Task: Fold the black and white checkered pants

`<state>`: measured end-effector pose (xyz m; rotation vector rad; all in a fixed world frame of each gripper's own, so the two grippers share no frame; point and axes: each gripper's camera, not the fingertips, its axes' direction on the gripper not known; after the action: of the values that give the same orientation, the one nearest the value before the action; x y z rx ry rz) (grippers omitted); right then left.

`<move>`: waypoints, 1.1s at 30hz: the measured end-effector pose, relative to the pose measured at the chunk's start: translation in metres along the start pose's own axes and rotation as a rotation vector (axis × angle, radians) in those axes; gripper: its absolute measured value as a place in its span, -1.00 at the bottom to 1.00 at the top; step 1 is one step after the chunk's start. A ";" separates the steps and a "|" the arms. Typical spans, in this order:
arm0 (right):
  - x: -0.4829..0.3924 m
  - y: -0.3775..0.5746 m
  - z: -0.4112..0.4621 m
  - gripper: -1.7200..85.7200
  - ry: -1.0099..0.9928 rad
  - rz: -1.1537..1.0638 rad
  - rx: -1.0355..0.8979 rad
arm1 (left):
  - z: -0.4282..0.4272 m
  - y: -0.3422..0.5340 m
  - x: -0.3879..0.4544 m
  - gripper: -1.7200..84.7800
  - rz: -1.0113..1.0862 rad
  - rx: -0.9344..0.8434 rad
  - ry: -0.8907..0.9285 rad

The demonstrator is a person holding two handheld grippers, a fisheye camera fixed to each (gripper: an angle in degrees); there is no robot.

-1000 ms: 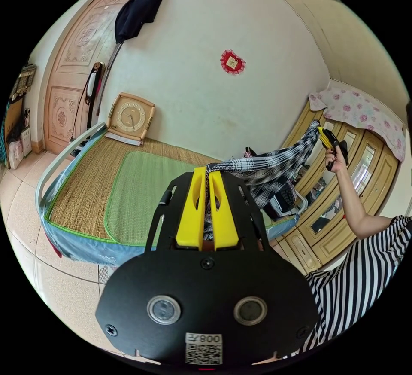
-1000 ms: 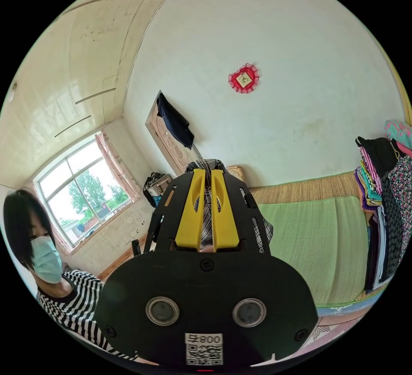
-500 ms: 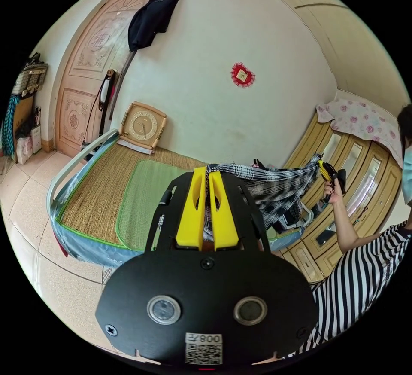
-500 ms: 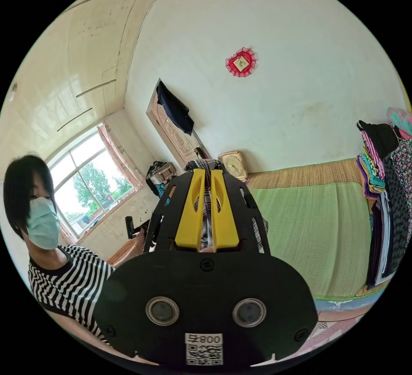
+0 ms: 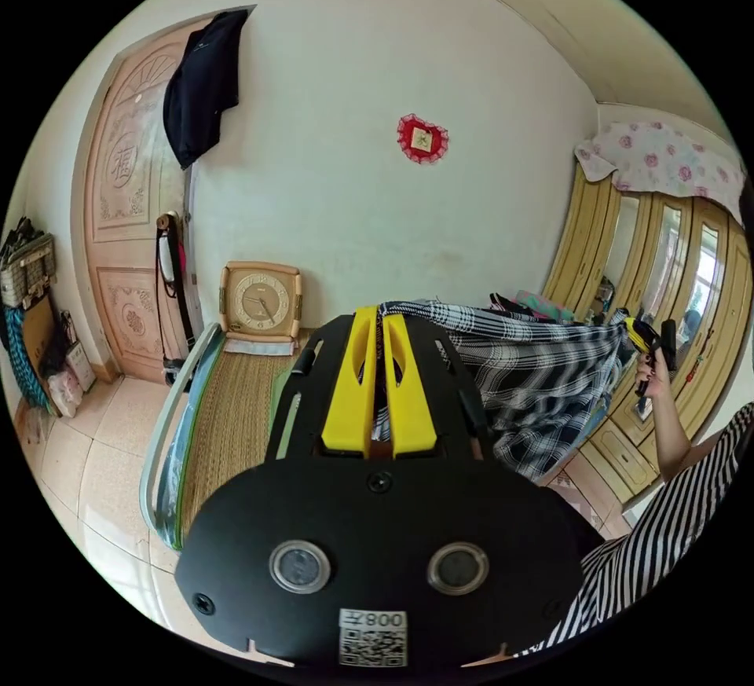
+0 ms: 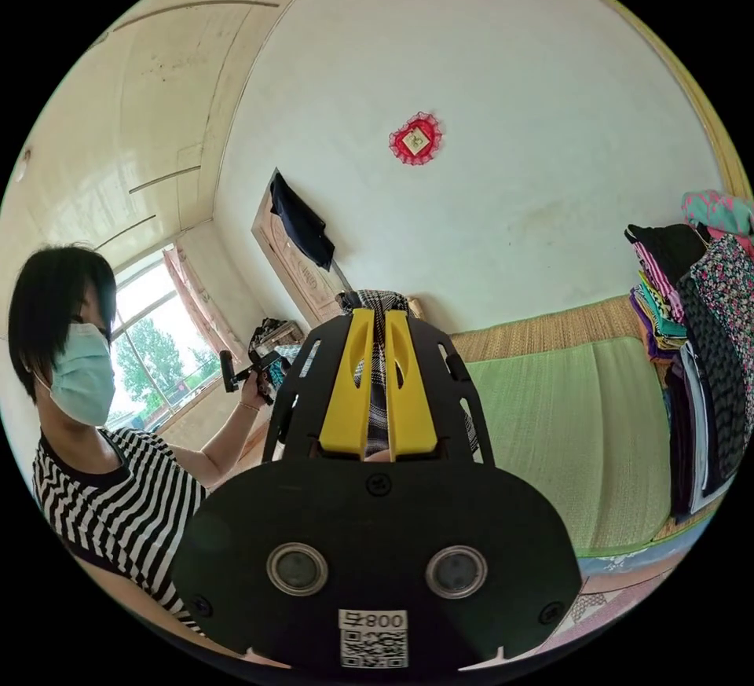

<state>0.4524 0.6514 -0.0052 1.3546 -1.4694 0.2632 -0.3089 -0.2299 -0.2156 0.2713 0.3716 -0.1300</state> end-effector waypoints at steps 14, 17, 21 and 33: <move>0.370 0.187 -0.036 -0.94 0.324 0.661 -0.356 | 0.350 0.065 -0.055 -0.82 -0.082 -0.821 -0.292; 0.401 0.226 -0.063 -0.90 0.347 0.692 -0.368 | 0.347 0.102 -0.079 -0.74 -0.241 -0.803 -0.095; 0.439 0.244 -0.065 -0.83 0.397 0.630 -0.499 | 0.355 0.151 -0.105 -0.69 -0.358 -0.832 0.010; 0.490 0.281 -0.024 -0.78 0.626 0.153 -0.913 | 0.416 0.192 -0.141 -0.78 -0.378 -0.972 -0.066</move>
<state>0.3408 0.4768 0.5204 0.3616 -0.9466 0.0709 -0.2636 -0.1541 0.2559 -0.7657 0.3787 -0.3102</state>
